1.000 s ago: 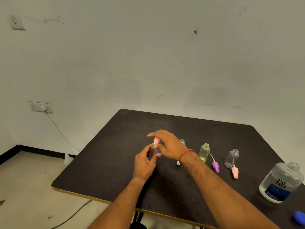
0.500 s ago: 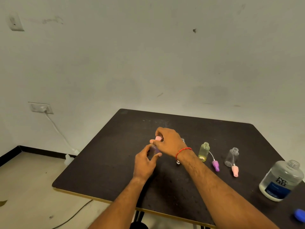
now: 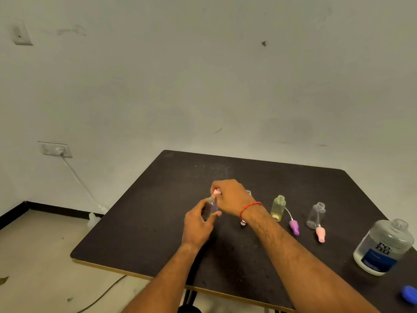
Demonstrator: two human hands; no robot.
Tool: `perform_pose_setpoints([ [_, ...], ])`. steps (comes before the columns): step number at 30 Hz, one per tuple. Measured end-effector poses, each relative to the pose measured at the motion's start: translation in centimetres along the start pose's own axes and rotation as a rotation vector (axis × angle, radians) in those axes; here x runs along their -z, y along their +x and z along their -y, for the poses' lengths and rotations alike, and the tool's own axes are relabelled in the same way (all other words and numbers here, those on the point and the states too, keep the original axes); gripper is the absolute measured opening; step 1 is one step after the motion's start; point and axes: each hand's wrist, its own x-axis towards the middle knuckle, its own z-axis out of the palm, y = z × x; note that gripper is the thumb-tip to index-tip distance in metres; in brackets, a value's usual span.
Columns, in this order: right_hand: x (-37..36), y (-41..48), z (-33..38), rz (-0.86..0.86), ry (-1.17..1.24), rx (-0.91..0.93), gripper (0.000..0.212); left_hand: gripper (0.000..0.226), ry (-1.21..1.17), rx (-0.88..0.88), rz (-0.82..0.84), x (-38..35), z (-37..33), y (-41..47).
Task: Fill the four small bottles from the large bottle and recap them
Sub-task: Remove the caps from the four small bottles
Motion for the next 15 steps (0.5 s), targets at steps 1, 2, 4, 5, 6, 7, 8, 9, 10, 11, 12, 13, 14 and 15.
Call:
perform_pose_setpoints([
  [1, 0.1, 0.0, 0.1, 0.017, -0.007, 0.033, 0.011, 0.040, 0.002, 0.005, -0.002, 0.0, 0.0, 0.0],
  [2, 0.2, 0.0, 0.0, 0.027, 0.003, 0.056, 0.015, 0.041, 0.002, 0.006, -0.003, 0.0, 0.0, 0.0],
  [4, 0.6, -0.1, -0.1, -0.008, 0.013, 0.082, 0.021, 0.042, 0.004, 0.010, -0.012, 0.0, 0.1, 0.0],
  [5, 0.8, -0.3, -0.2, -0.046, 0.034, 0.085, 0.023, 0.041, 0.007, 0.016, -0.021, 0.0, 0.0, 0.0],
  [6, 0.9, -0.5, -0.3, -0.096, 0.081, 0.090, 0.024, 0.040, 0.008, 0.021, -0.031, 0.0, 0.0, 0.0],
  [7, 1.0, -0.9, -0.5, -0.158, 0.127, 0.084, 0.023, 0.040, 0.002, 0.025, -0.042, 0.0, 0.0, 0.1],
  [8, 0.9, -1.2, -0.8, -0.232, 0.177, 0.069, 0.023, 0.039, -0.002, 0.028, -0.053, 0.0, 0.0, 0.1],
  [9, 0.6, -1.6, -1.0, -0.301, 0.232, 0.031, 0.023, 0.039, -0.005, 0.036, -0.063, 0.0, 0.1, 0.1],
  [10, 0.3, -2.0, -1.3, -0.361, 0.304, -0.014, 0.023, 0.039, -0.008, 0.048, -0.073, 0.0, 0.1, 0.3],
  [11, -0.3, -2.4, -1.6, -0.410, 0.372, -0.059, 0.024, 0.038, -0.012, 0.060, -0.081, 0.0, 0.3, 0.4],
  [12, -0.9, -2.7, -1.8, -0.448, 0.437, -0.096, 0.026, 0.038, -0.012, 0.074, -0.084, 0.0, 0.4, 0.6],
  [13, -1.7, -3.1, -2.0, -0.476, 0.484, -0.122, 0.025, 0.036, -0.010, 0.086, -0.083, 0.0, 0.5, 0.8],
  [14, -2.5, -3.3, -2.2, -0.500, 0.524, -0.145, 0.022, 0.035, -0.004, 0.094, -0.084, 0.0, 0.4, 1.0],
  [15, -3.3, -3.6, -2.3, -0.524, 0.547, -0.170, 0.019, 0.033, 0.000, 0.099, -0.085, 0.0, 0.3, 1.3],
])
